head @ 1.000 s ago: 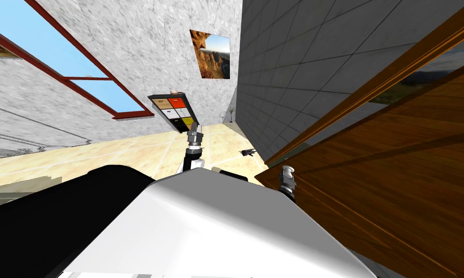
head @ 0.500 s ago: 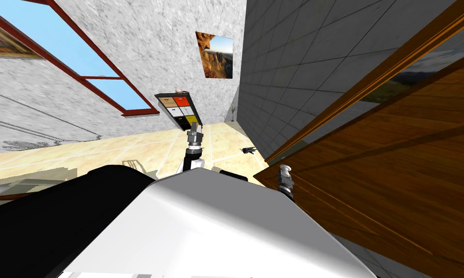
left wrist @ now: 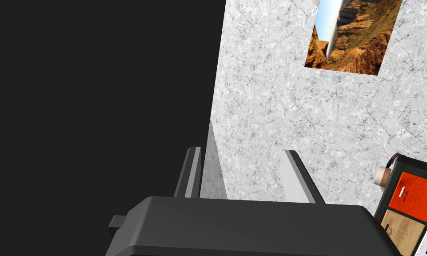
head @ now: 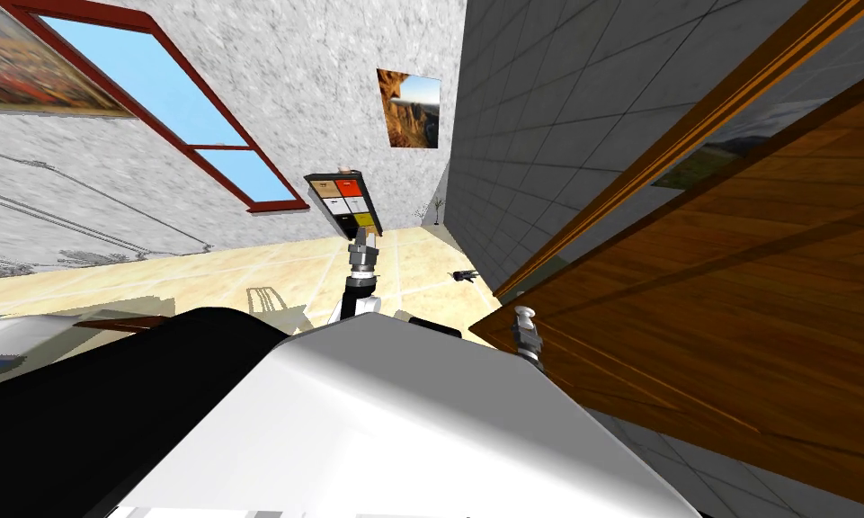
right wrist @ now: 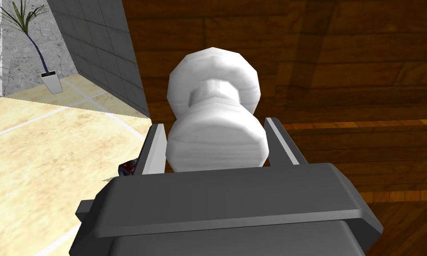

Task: Pull the door open

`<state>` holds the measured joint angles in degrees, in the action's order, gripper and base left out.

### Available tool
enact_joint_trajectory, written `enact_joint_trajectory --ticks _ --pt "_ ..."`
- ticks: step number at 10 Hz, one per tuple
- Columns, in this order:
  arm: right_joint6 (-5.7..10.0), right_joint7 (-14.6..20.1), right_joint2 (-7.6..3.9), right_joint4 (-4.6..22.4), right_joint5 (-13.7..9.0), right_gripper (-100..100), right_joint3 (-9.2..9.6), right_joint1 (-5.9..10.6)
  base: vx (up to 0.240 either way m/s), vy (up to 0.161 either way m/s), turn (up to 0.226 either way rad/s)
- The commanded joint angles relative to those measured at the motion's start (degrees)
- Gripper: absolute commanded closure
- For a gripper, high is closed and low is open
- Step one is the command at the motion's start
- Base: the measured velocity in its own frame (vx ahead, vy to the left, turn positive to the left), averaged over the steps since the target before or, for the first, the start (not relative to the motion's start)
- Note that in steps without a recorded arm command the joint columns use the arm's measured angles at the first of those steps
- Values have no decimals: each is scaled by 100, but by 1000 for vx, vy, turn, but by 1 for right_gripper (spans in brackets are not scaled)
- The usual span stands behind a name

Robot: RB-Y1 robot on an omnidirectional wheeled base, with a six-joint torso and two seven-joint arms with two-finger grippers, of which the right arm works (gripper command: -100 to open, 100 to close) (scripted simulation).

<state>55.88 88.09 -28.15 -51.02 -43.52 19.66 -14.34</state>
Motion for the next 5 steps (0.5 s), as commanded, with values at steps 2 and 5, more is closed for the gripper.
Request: enact_joint_trajectory --ticks 2,5 --pt "56 56 -43 -36 69 100 120 -51 -104 -10 30" --pt "190 163 -155 -120 198 100 332 -137 -195 -36 53"
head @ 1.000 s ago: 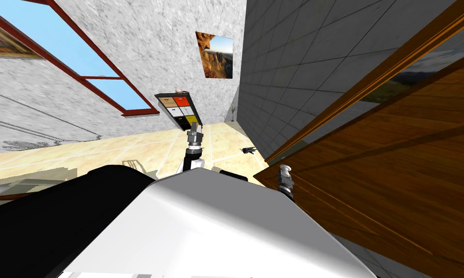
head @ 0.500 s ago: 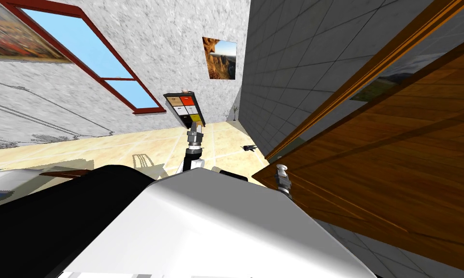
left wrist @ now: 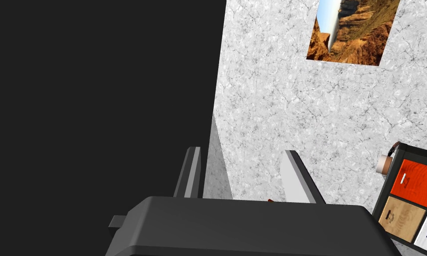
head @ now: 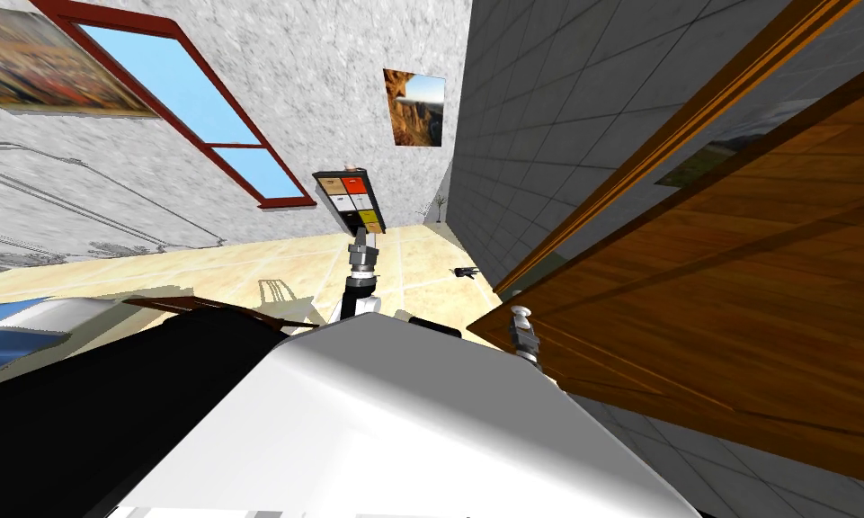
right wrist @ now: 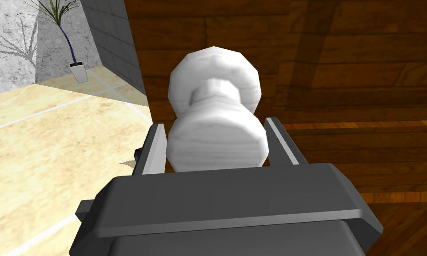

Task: Pull the door open

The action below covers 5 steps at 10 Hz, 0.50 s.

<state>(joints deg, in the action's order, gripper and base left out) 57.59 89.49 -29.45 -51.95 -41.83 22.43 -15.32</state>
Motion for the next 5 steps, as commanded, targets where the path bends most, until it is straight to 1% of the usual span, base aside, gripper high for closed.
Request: enact_joint_trajectory --ticks 1,3,5 --pt "67 62 -66 -58 75 100 132 -71 -221 -48 52" --pt "156 133 -139 -114 160 100 272 -128 -207 -33 43" --pt "226 189 -198 -158 228 100 384 -173 -181 -44 29"
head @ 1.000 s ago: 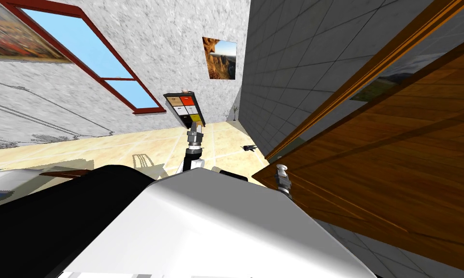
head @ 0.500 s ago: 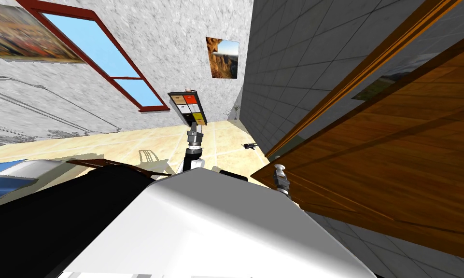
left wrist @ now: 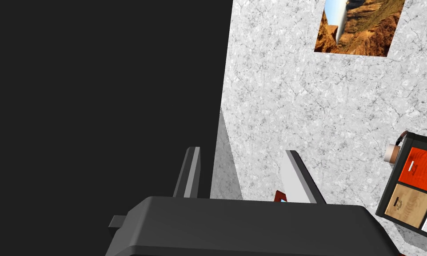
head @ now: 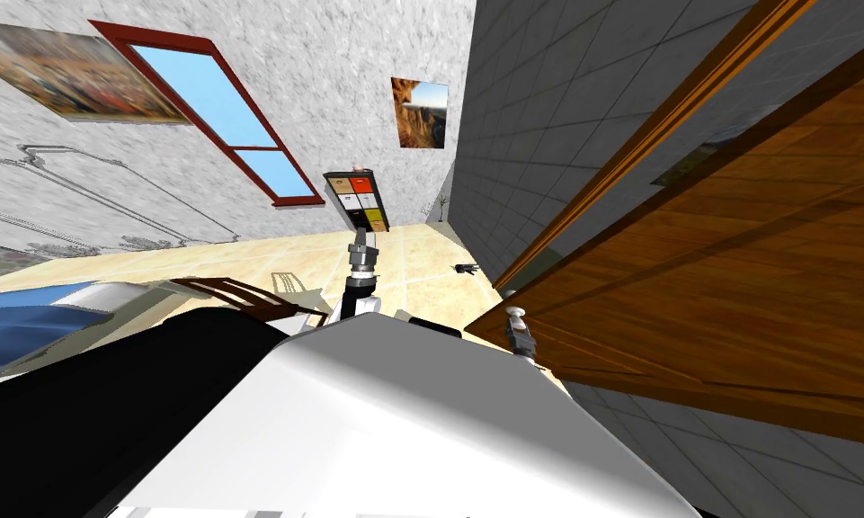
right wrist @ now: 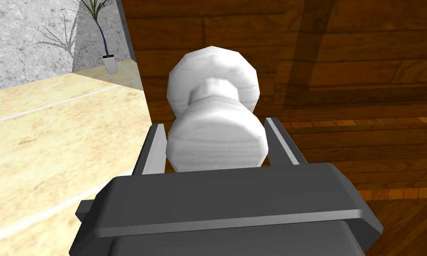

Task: Pull the door open

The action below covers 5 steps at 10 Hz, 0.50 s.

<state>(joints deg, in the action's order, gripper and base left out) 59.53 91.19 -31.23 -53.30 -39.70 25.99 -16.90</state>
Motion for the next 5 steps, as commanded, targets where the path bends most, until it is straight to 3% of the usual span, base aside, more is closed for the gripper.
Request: enact_joint_trajectory --ticks 1,5 --pt "0 0 0 0 0 100 0 0 -81 -16 14" --pt "258 210 -130 144 84 100 175 -54 -176 -24 132"
